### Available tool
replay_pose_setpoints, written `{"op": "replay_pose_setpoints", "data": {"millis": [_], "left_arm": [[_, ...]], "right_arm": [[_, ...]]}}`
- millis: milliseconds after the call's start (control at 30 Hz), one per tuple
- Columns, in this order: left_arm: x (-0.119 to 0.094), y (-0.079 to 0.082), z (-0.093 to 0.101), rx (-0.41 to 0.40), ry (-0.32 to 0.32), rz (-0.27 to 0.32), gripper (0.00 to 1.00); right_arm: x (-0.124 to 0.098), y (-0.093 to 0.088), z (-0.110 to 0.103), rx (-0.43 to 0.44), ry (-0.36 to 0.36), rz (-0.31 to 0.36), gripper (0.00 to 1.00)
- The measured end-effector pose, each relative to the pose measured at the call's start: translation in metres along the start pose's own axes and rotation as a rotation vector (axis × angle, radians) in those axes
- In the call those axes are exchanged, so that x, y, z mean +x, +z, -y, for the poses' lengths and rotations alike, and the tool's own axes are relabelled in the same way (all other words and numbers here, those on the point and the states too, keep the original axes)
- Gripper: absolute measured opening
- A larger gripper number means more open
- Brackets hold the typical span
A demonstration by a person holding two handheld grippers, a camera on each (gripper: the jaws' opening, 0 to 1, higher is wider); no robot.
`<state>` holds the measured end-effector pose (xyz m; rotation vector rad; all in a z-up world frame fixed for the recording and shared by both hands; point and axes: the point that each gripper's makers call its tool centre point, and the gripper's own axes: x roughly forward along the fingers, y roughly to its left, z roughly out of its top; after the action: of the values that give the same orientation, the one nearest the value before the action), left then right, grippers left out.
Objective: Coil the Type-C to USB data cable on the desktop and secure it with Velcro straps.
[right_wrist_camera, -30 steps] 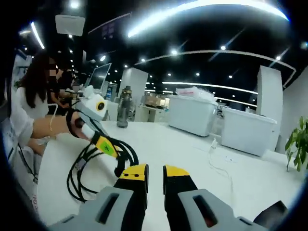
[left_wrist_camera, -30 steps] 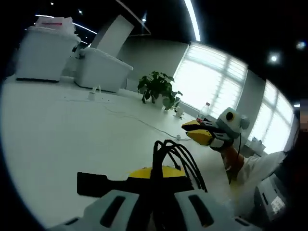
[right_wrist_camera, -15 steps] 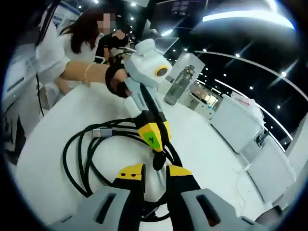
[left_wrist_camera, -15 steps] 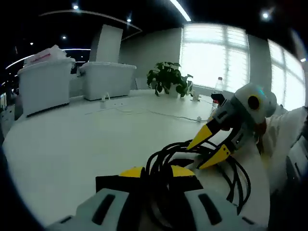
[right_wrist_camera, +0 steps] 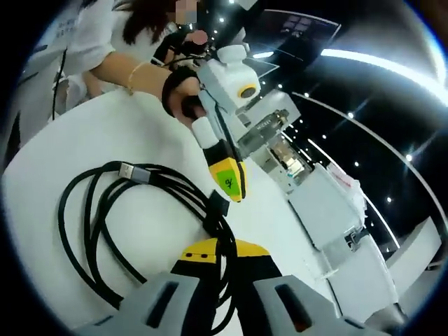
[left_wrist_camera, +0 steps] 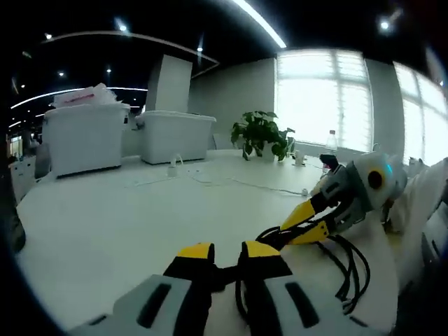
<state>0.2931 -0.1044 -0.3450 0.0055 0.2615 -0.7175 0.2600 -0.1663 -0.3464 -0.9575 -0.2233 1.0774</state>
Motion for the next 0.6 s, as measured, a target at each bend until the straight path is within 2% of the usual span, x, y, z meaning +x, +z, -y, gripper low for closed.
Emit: {"op": "replay_pose_setpoints", "data": {"millis": [33, 100, 267, 433, 600], "left_arm": [[0.000, -0.007, -0.003, 0.014, 0.015, -0.030, 0.14], [-0.001, -0.016, -0.009, 0.059, 0.051, -0.077, 0.13], [0.005, -0.030, -0.013, 0.137, 0.077, -0.167, 0.13], [0.014, -0.025, -0.015, 0.159, 0.067, -0.178, 0.13], [0.027, -0.025, -0.015, 0.210, 0.061, -0.198, 0.13]], "right_arm": [[0.001, -0.002, 0.000, -0.036, 0.007, -0.015, 0.03], [0.001, -0.005, 0.002, -0.050, -0.001, -0.026, 0.02], [0.000, 0.001, 0.003, -0.041, 0.010, -0.012, 0.02], [-0.002, 0.017, 0.007, -0.079, 0.016, 0.003, 0.02], [0.005, 0.021, 0.011, -0.081, 0.030, -0.005, 0.02]]}}
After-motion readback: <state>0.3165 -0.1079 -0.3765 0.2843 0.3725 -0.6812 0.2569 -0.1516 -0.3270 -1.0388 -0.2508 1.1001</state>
